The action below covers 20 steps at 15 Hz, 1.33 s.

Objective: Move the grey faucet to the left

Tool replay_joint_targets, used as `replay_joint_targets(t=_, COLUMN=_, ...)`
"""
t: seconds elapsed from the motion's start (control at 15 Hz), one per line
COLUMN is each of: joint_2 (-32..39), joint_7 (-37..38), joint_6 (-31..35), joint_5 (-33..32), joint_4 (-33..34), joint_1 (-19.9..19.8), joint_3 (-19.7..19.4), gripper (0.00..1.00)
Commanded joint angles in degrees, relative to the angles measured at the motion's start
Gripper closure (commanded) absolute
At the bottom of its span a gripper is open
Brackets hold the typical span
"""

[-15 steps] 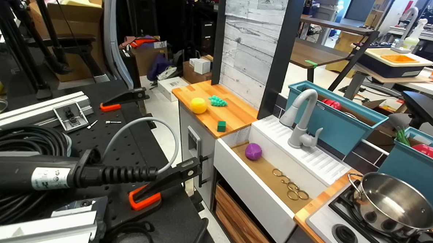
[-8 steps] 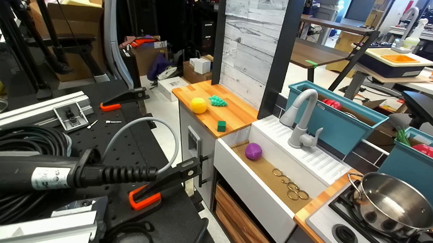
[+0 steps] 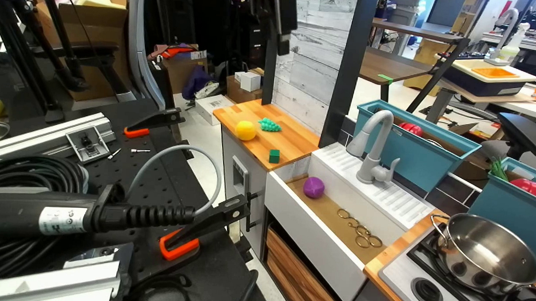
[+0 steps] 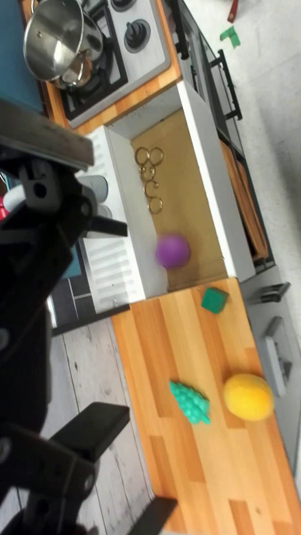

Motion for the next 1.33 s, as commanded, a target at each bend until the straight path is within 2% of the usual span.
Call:
replay_joint_targets(t=0.0, joint_2=9.7, joint_7=14.8, joint_6=3.1, joint_5=-13.3, joint_4=8.0, joint_1=7.6, joint_3=-11.6, gripper=0.00)
replay_joint_targets(t=0.27, joint_2=14.7, joint_7=24.1, joint_6=2.0, joint_5=-18.2, joint_4=11.3, joint_1=13.5, joint_3=-19.6, gripper=0.00)
replay_joint_targets(t=0.6, joint_2=21.9, joint_7=30.1, joint_6=3.6, joint_5=-18.3, joint_4=15.1, joint_1=16.3, joint_3=-24.0, gripper=0.00)
replay_joint_targets(t=1.07, joint_2=34.4, joint_7=39.1, joint_6=4.6, joint_5=-18.6, joint_4=22.3, joint_1=21.7, joint_3=-32.7, gripper=0.00)
replay_joint_targets(t=1.27, joint_2=38.9, joint_7=40.8, joint_6=4.1, joint_5=-17.5, joint_4=25.9, joint_1=23.0, joint_3=-34.0, gripper=0.00)
